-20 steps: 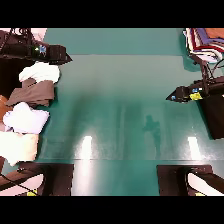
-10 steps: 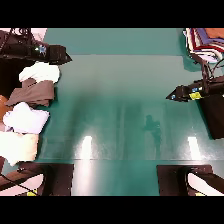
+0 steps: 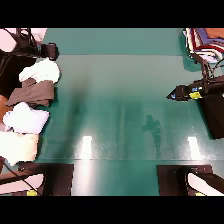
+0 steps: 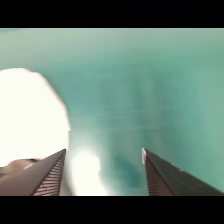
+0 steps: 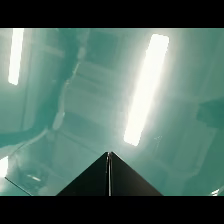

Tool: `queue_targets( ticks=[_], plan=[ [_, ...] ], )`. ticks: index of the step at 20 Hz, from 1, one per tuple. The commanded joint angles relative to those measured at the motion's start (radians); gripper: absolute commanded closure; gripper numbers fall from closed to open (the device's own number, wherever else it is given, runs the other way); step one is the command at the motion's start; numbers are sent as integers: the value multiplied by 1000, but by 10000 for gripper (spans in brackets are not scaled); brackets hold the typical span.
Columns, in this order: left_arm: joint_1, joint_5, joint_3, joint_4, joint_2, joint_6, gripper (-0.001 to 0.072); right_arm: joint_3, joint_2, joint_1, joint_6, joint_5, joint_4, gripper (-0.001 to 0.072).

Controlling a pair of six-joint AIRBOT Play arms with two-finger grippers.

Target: Fold the shirts.

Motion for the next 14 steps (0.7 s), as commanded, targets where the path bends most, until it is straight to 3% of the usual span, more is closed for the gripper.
queue_targets(
  ticks=[1, 6, 11, 14],
  plan=[
    [86, 68, 0, 153, -150, -82, 125, 1, 0, 0, 0, 0, 0, 696],
    [194, 218, 1, 105, -350, -84, 125, 1, -1, 0, 0, 0, 0, 696],
    [216, 326, 2, 108, -418, -79, 129, 1, -1, 0, 1, -2, 0, 696],
    [216, 289, 45, 108, -409, -76, 671, 1, 0, 0, 2, -1, 2, 696]
  ],
)
